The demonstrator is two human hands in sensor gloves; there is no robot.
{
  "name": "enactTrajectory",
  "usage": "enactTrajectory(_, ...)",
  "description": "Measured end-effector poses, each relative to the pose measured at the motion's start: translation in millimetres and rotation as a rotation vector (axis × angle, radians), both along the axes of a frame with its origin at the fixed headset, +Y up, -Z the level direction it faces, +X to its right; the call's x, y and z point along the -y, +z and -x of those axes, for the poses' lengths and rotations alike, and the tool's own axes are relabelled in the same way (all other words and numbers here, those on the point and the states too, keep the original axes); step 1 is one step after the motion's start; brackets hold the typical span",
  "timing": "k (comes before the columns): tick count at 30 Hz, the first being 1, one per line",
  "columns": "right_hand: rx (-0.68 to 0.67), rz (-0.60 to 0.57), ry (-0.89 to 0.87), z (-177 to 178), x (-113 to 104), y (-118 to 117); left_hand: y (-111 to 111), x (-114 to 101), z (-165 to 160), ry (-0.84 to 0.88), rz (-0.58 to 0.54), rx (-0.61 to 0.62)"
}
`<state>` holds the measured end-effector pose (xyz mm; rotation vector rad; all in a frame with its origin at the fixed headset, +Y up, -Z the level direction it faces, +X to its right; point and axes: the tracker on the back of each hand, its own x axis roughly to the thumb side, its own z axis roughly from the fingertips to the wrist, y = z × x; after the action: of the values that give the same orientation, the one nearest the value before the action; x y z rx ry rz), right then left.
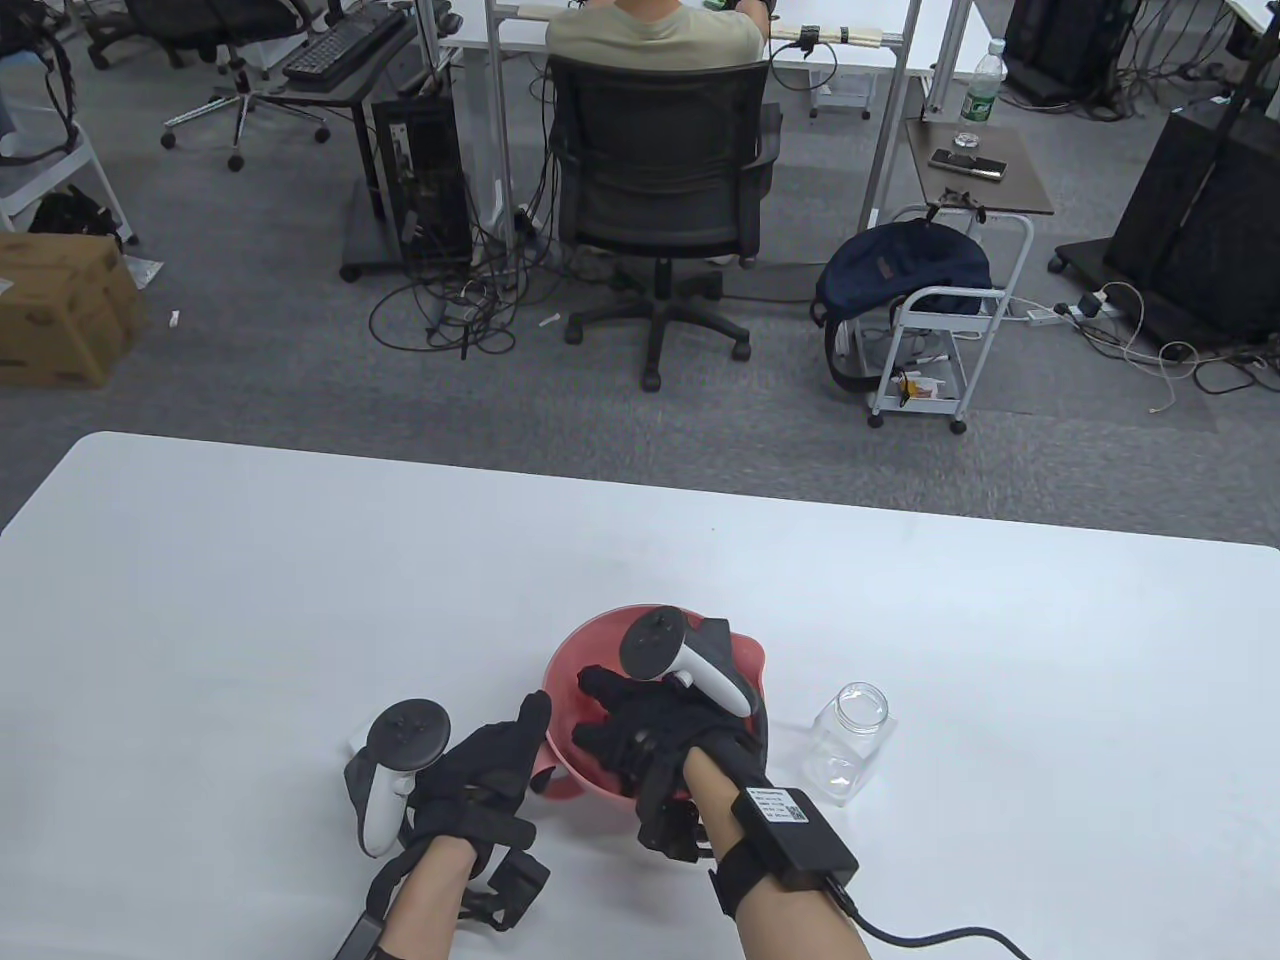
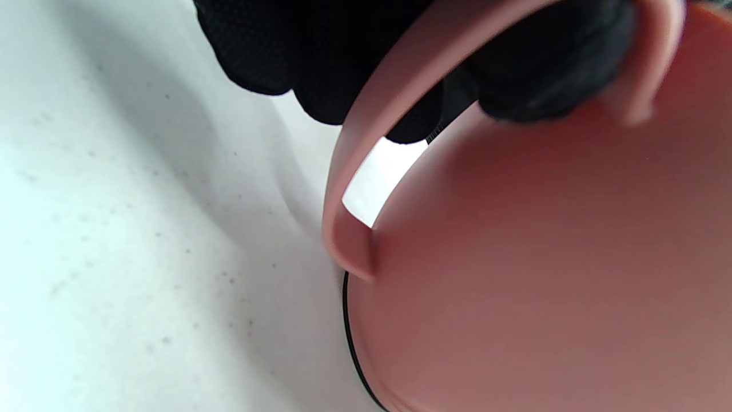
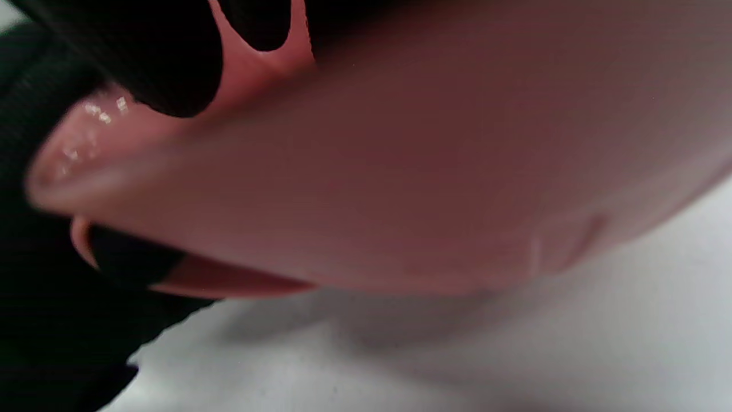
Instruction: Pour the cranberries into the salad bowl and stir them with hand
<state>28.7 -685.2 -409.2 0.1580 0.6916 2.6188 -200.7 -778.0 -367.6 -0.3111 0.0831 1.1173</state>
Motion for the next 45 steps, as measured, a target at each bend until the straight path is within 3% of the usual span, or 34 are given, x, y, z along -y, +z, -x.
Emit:
enactTrajectory(8, 0.021, -0.197, 0.013, -25.0, -30.3, 26.9, 9.4, -22.2, 5.0, -0.171, -0.099, -0.044)
enactTrajectory(13, 0.061, -0.448, 0.098, -38.0, -50.2, 60.2, 22.7, -50.0, 6.3, -0.334, -0.277, -0.092)
enactTrajectory(18, 0.128, -0.588, 0.252, -50.1, -53.8, 78.9, 32.5, -70.1, 4.4, -0.476, -0.420, -0.092)
enactTrajectory(24, 0.203, -0.636, 0.298, -72.2, -56.5, 83.5, 33.5, -77.0, 4.3, -0.594, -0.488, -0.067)
enactTrajectory(30, 0.242, -0.683, 0.335, -93.4, -52.2, 78.7, 31.8, -78.9, 7.5, -0.636, -0.469, -0.006)
enactTrajectory(45, 0.275, -0.621, 0.277, -117.6, -22.1, 68.2, 28.8, -74.7, 3.5, -0.801, -0.430, 0.018)
